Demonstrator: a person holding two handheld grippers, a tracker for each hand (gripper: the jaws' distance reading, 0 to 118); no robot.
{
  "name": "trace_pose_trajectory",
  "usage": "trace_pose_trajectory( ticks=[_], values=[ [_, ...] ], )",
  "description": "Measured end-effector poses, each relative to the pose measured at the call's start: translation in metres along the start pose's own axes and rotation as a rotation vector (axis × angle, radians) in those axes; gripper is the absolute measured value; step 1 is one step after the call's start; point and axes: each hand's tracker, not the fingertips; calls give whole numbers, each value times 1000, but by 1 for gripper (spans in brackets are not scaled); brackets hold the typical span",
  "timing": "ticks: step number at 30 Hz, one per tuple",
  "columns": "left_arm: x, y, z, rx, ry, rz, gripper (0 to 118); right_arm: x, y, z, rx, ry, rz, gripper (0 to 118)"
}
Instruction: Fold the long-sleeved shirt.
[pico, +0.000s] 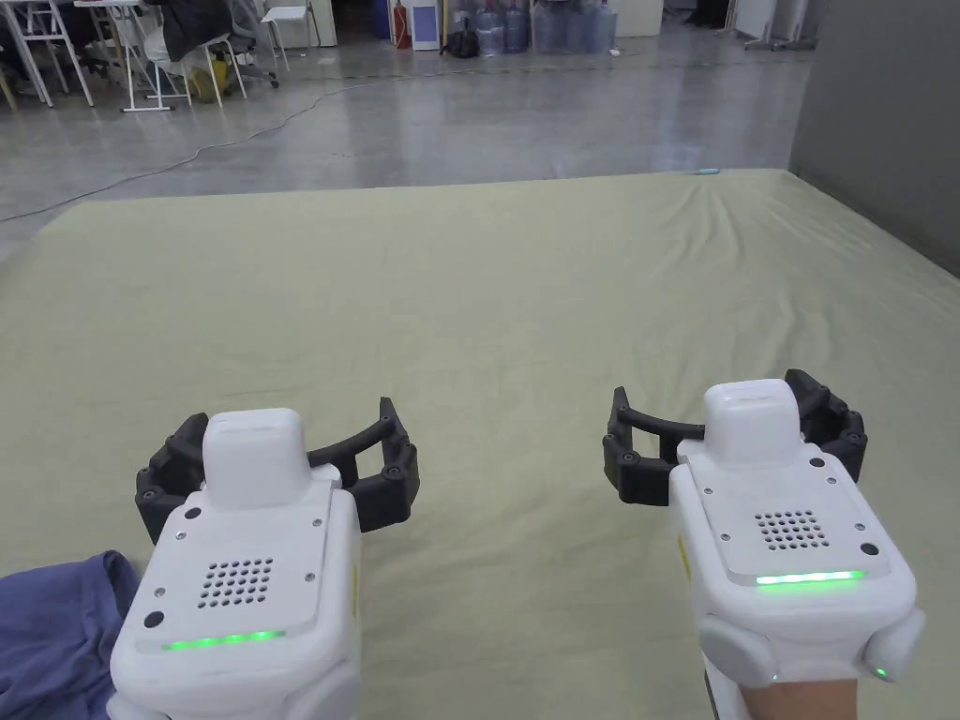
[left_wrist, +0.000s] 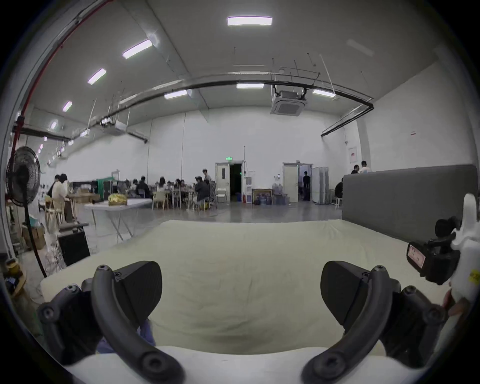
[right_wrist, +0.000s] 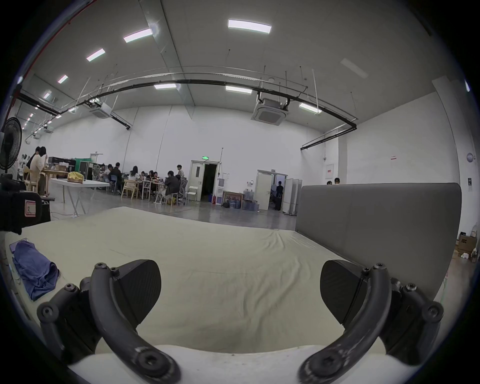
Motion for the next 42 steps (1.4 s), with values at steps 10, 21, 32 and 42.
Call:
trace_pose_trajectory(
  ticks=[10, 21, 32, 42],
  values=[
    [4, 5, -14, -449, 115, 60, 118, 1, -3, 0, -9, -7, -3, 118],
    [-16, -24, -16, -213, 98, 85, 118, -2, -5, 1, -13, 5, 2, 118],
    [-22, -25, -8, -93, -7, 101, 118, -2, -4, 1, -8, 5, 7, 118],
    [-17, -23, -2, -25, -29, 68, 117, -2, -5, 2, -11, 4, 6, 118]
  ],
)
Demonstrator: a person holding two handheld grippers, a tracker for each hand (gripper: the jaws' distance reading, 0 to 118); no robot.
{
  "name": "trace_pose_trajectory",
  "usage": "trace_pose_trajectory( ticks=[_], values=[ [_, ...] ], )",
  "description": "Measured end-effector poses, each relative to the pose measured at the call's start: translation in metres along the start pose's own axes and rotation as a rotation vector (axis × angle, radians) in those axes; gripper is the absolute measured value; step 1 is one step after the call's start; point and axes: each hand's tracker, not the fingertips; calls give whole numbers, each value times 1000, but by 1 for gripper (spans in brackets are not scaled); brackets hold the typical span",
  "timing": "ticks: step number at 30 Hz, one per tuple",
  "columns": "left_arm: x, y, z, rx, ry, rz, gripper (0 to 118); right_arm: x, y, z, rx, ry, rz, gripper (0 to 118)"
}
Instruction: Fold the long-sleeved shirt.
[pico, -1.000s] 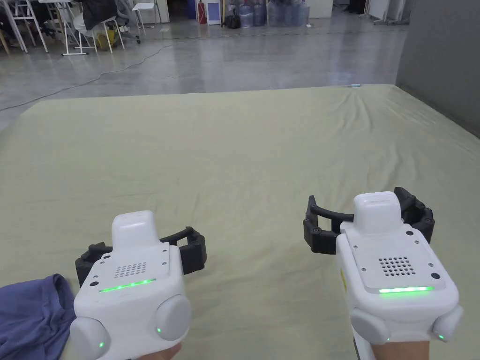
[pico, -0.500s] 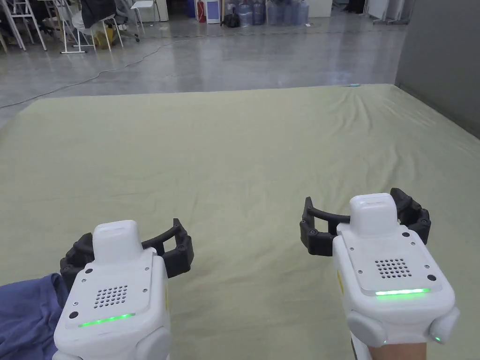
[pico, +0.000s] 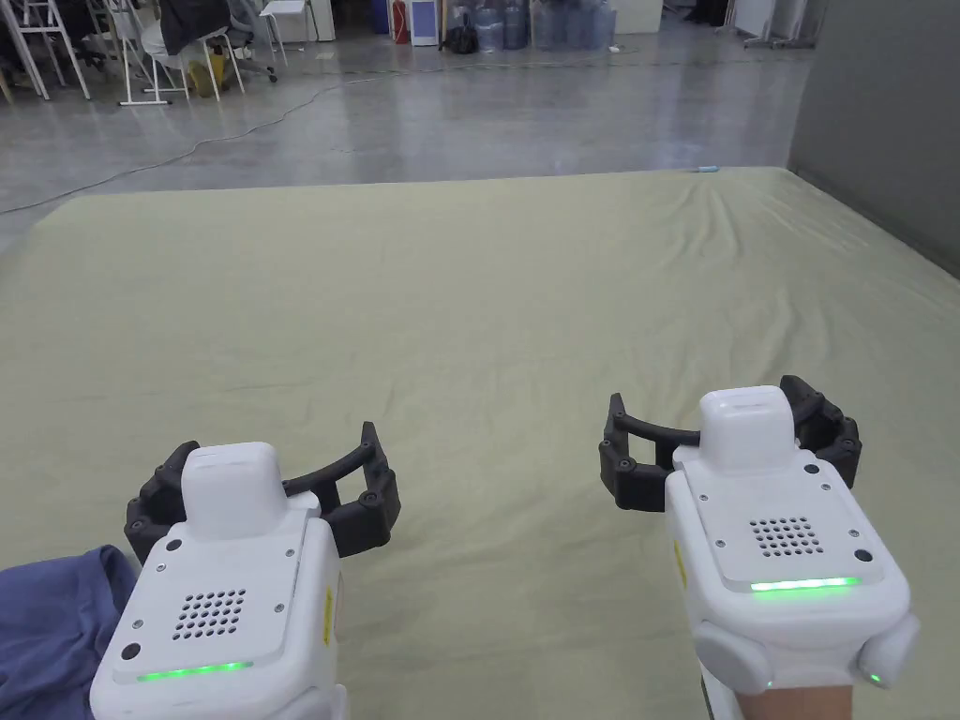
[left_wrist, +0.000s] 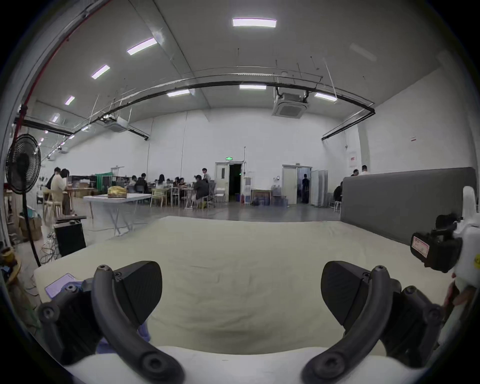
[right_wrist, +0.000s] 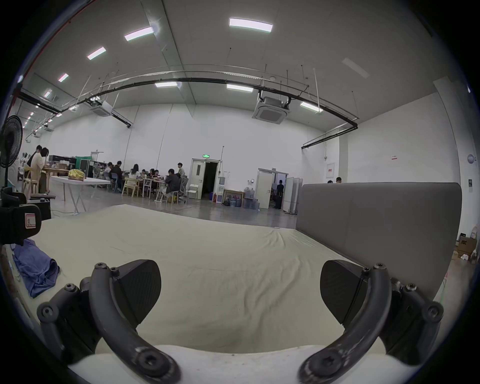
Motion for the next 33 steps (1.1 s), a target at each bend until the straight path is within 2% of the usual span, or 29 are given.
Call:
trace_pose_trajectory(
  ticks=[5, 14, 18, 22, 26, 28, 32, 33],
  values=[
    [-2, -2, -1, 50, 21, -4, 117, 1, 1, 0, 4, -4, -1, 118],
    [-1, 2, -8, 17, 9, -20, 118, 2, 2, -1, 6, -4, -4, 118],
    [2, 12, -10, -59, -68, -18, 118, 2, 2, -2, 3, -1, -2, 118],
    [20, 20, -3, -14, 71, -46, 117, 1, 3, -3, 3, -1, -1, 118],
    [15, 24, 1, -37, -64, 23, 117, 1, 3, -2, 2, 2, -4, 118],
    [14, 28, -2, -114, -53, 53, 117, 1, 3, -2, 3, 2, -1, 118],
    [16, 20, -2, -7, -17, -51, 117, 0, 3, -2, 2, 3, 0, 118],
    [19, 17, -3, -10, 34, -66, 117, 0, 2, -2, 2, 4, 0, 118]
  ],
)
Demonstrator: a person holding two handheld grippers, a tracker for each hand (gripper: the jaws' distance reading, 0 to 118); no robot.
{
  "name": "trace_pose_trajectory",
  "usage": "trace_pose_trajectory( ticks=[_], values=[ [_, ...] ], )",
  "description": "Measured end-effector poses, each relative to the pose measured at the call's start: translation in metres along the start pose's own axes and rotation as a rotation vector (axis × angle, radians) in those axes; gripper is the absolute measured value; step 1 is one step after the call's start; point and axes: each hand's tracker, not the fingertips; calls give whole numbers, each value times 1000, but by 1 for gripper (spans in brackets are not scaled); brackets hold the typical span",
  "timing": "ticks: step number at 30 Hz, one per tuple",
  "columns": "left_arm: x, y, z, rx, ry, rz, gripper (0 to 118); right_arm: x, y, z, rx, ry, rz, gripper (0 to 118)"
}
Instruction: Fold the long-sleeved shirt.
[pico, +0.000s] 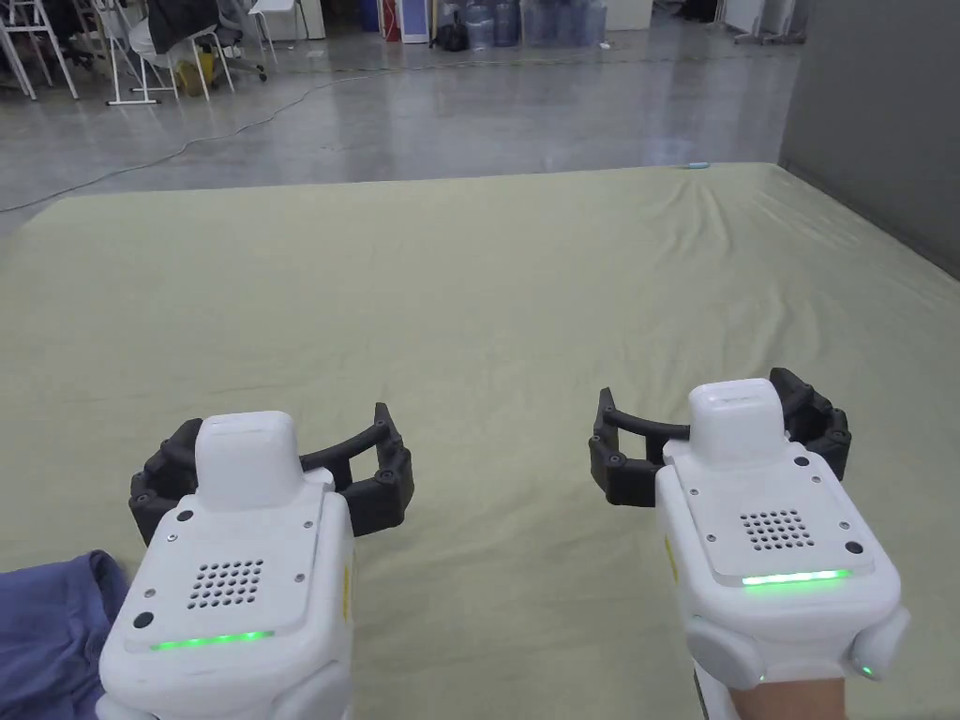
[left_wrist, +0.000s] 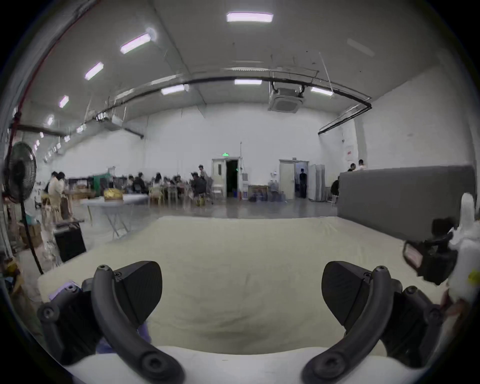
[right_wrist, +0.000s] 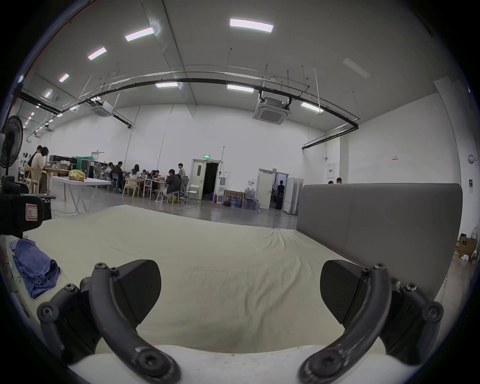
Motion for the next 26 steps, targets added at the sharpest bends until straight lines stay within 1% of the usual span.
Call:
trace_pose_trajectory(
  ticks=[3, 6, 8, 9, 10, 11, 12, 14, 16, 18, 19, 21, 26],
  values=[
    [-5, 1, 2, -10, -42, 46, 117, -1, -1, 0, -1, 2, 3, 118],
    [-5, 1, 6, 13, -55, 38, 117, -1, -1, 0, -3, 5, 7, 118],
    [2, 0, 6, 43, 22, -8, 117, -1, -2, 0, -5, 4, 8, 118],
    [2, -1, 8, 66, 35, -22, 117, -1, -2, 0, -5, 2, 6, 118],
    [2, 0, 8, 42, 7, -35, 117, -1, -2, 0, -6, -1, 3, 118],
    [2, 2, 7, -19, -3, -49, 117, -1, -2, 0, -6, 1, 1, 118],
    [3, 3, 6, -55, -6, -38, 117, 0, -2, 1, -6, 3, -1, 118],
    [-3, 2, 5, -56, -78, 6, 117, 0, -3, 0, -7, -3, 0, 118],
    [-8, -2, 6, -13, -121, 27, 117, 0, -3, 1, -10, 0, -2, 118],
    [-5, -3, 6, -5, -80, 29, 117, 0, -3, 1, -11, 2, -1, 118],
    [-2, -3, 6, -6, -34, 14, 117, -1, -4, 1, -11, 3, 3, 118],
    [2, -2, 5, -19, 5, -7, 117, -1, -4, 1, -14, 1, 5, 118],
    [3, 2, 4, -61, -5, 4, 117, -2, -5, 1, -18, 4, 0, 118]
  ],
)
